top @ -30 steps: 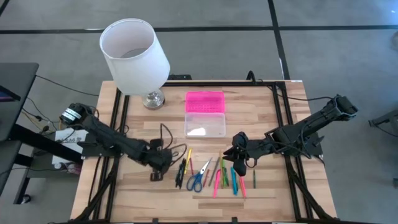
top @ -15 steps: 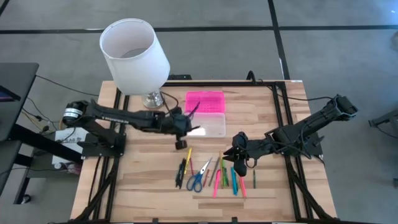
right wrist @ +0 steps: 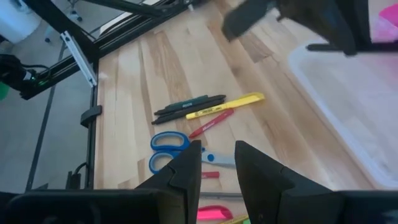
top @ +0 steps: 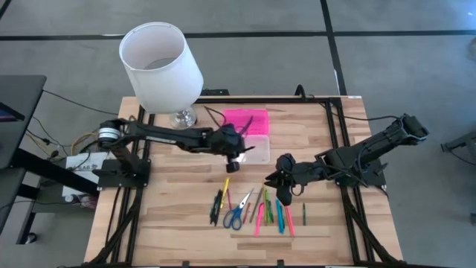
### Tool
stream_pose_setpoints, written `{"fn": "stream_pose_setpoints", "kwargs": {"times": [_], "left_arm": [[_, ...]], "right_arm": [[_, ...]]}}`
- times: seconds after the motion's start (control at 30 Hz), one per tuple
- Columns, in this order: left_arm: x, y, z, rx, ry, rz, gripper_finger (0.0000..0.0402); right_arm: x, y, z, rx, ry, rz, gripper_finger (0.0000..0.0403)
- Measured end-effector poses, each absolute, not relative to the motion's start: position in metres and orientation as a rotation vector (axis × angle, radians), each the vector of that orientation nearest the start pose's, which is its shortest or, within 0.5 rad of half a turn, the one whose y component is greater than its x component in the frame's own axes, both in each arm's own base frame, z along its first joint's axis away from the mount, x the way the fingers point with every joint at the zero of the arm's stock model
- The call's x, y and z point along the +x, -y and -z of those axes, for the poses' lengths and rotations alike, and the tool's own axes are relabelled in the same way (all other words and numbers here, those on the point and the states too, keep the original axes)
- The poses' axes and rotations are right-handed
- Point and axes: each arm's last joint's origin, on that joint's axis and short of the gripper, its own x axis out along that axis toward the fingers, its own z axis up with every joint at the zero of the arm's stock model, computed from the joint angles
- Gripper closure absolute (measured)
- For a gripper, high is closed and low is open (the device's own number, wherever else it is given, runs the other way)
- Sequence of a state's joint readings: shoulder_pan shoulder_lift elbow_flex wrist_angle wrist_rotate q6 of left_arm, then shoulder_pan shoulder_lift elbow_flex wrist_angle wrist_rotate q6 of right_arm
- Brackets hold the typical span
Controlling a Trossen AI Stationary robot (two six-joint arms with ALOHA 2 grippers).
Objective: Pick & place school supplies into a supply box
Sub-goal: Put the left black pen into the pink supply box, then put the right green crayon into the pink supply box
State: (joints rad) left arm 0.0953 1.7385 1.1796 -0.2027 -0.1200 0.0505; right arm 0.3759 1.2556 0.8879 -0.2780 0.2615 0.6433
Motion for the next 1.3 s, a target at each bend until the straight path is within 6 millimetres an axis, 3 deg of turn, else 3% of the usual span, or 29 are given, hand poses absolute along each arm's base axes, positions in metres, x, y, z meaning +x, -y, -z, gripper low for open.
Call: {"fn": "stream_pose_setpoints", "kwargs": {"times": [0.3,0.47,0.7,1.07,1.17,1.3], "left_arm": [[0.416,-0.067,-0.206,0.131,-0.937,-0.209,0.0388],[0.429,-0.074,-0.2,0.175,-1.059,-0.192,0.0388],[0.43,-0.08,-0.199,0.214,-1.112,-0.175,0.0372],[0.429,-0.082,-0.199,0.228,-1.129,-0.164,0.0265],[0.423,-0.08,-0.206,0.207,-1.138,-0.126,0.0258],[0.411,-0.075,-0.235,0.165,-1.092,-0.055,0.0256]], "right_arm": [[0.248,-0.091,-0.264,0.42,-0.627,0.089,0.0312],[0.248,-0.093,-0.264,0.443,-0.628,0.09,0.0312],[0.243,-0.098,-0.261,0.491,-0.669,0.109,0.0312],[0.243,-0.098,-0.261,0.543,-0.671,0.138,0.0312],[0.241,-0.099,-0.259,0.604,-0.685,0.166,0.0312],[0.234,-0.104,-0.255,0.691,-0.736,0.21,0.0312]]}}
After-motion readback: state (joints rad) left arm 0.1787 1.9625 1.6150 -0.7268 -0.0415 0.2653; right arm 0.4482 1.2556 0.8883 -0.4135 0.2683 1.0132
